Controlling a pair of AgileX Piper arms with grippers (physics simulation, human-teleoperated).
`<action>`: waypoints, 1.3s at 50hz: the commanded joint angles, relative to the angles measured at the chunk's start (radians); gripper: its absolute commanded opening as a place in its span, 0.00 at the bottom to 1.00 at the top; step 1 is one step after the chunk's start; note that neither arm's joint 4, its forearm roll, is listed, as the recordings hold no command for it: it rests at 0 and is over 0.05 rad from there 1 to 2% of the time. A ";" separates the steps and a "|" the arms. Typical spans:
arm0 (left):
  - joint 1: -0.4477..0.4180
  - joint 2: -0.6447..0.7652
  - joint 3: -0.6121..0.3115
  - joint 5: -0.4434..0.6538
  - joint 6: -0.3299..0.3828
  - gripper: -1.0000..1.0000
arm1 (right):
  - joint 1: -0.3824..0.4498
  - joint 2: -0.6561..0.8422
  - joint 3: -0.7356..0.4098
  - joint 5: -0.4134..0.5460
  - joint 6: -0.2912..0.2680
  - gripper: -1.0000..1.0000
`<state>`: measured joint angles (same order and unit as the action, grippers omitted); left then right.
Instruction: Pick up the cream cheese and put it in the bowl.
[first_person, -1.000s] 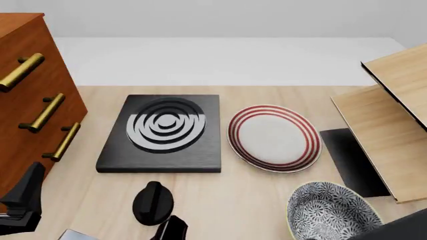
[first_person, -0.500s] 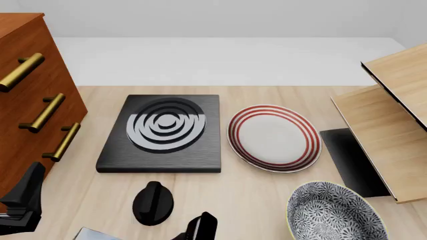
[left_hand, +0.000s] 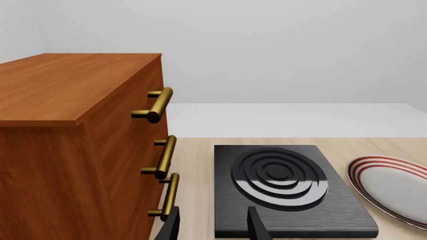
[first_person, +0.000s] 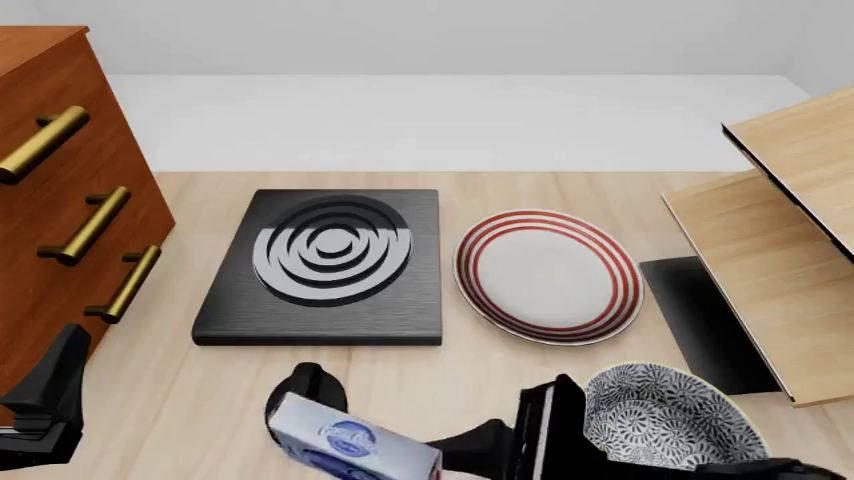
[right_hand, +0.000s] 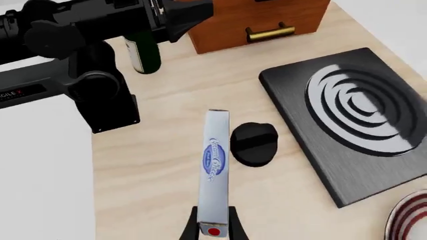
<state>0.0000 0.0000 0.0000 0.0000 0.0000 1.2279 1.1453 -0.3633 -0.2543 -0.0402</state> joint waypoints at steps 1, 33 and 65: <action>0.000 0.000 0.000 0.000 0.000 1.00 | -0.104 -0.290 0.047 0.247 -0.022 0.00; 0.000 0.000 0.000 0.000 0.000 1.00 | -0.408 -0.941 -0.002 1.038 -0.084 0.00; 0.000 0.000 0.000 0.000 0.000 1.00 | -0.635 -1.129 -0.127 1.472 -0.195 0.00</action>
<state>0.0000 0.0000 0.0000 0.0000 0.0000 0.6507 0.0535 -0.4727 1.1280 -0.2096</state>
